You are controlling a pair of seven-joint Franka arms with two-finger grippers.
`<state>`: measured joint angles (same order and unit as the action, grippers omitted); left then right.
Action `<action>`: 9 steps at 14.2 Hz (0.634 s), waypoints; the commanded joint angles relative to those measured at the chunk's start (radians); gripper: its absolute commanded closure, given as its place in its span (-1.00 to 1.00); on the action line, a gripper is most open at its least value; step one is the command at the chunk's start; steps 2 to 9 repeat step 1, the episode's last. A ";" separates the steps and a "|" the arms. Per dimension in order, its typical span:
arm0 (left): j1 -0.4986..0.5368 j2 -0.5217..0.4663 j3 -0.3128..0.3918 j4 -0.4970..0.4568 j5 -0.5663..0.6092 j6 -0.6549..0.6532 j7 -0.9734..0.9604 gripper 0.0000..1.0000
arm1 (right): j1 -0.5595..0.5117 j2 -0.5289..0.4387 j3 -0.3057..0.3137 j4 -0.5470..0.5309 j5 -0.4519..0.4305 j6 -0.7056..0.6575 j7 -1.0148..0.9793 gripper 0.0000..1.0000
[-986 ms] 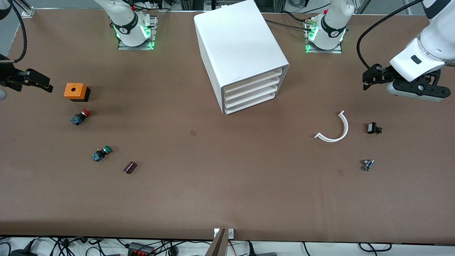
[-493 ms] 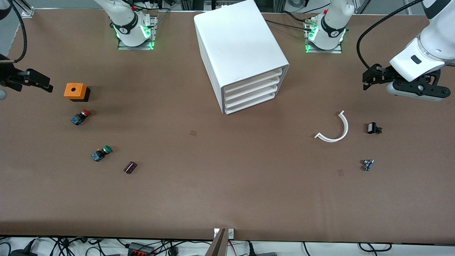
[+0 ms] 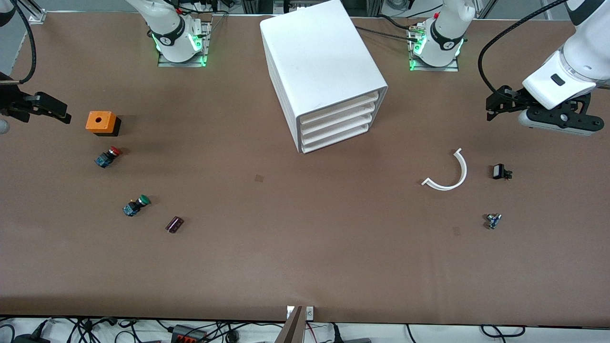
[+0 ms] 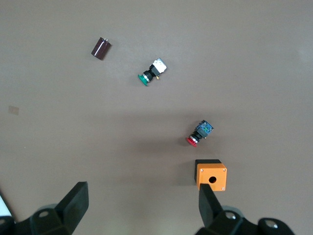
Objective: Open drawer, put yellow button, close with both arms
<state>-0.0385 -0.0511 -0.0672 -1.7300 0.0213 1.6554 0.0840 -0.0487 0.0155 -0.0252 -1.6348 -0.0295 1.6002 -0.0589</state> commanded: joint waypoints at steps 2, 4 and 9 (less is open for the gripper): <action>-0.003 0.008 0.003 0.023 -0.011 -0.019 0.017 -1.00 | 0.004 -0.023 -0.001 -0.017 -0.004 -0.006 -0.015 -1.00; -0.003 0.008 0.003 0.023 -0.011 -0.019 0.017 -1.00 | 0.004 -0.023 -0.001 -0.017 -0.004 -0.006 -0.015 -1.00; -0.003 0.008 0.003 0.023 -0.011 -0.019 0.017 -1.00 | 0.004 -0.023 -0.001 -0.017 -0.004 -0.006 -0.015 -1.00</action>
